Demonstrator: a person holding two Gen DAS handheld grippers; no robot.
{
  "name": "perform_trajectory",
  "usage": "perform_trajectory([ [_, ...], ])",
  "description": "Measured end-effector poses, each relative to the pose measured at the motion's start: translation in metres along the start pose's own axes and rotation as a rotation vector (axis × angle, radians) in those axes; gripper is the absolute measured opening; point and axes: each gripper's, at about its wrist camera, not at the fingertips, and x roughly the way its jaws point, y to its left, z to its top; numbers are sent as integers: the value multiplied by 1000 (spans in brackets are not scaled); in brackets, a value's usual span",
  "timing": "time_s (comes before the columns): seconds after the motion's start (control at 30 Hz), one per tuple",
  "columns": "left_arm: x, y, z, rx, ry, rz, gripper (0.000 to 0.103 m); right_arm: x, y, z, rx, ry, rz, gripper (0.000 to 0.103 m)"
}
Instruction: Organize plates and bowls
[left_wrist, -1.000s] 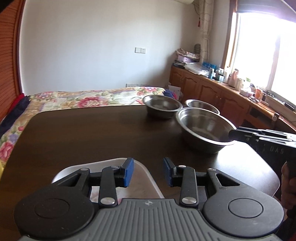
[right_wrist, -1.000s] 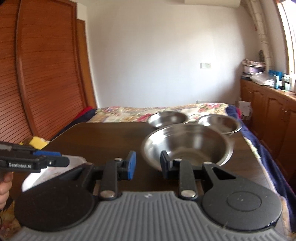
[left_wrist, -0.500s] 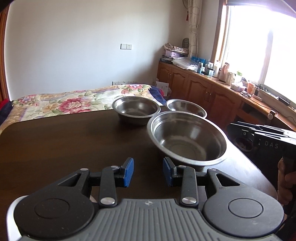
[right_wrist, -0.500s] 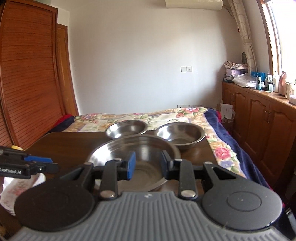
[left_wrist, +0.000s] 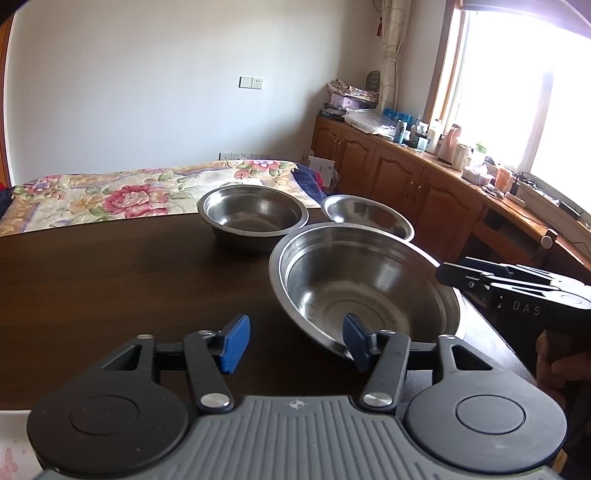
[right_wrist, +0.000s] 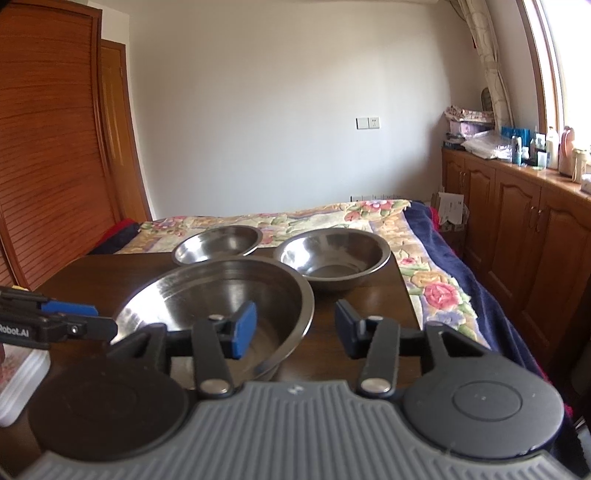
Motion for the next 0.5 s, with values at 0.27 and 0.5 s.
perform_trajectory([
  [0.27, 15, -2, 5, -11, 11, 1, 67, 14, -6, 1, 12, 20, 23, 73],
  [0.5, 25, -3, 8, -18, 22, -8, 67, 25, -7, 2, 1, 48, 45, 74],
])
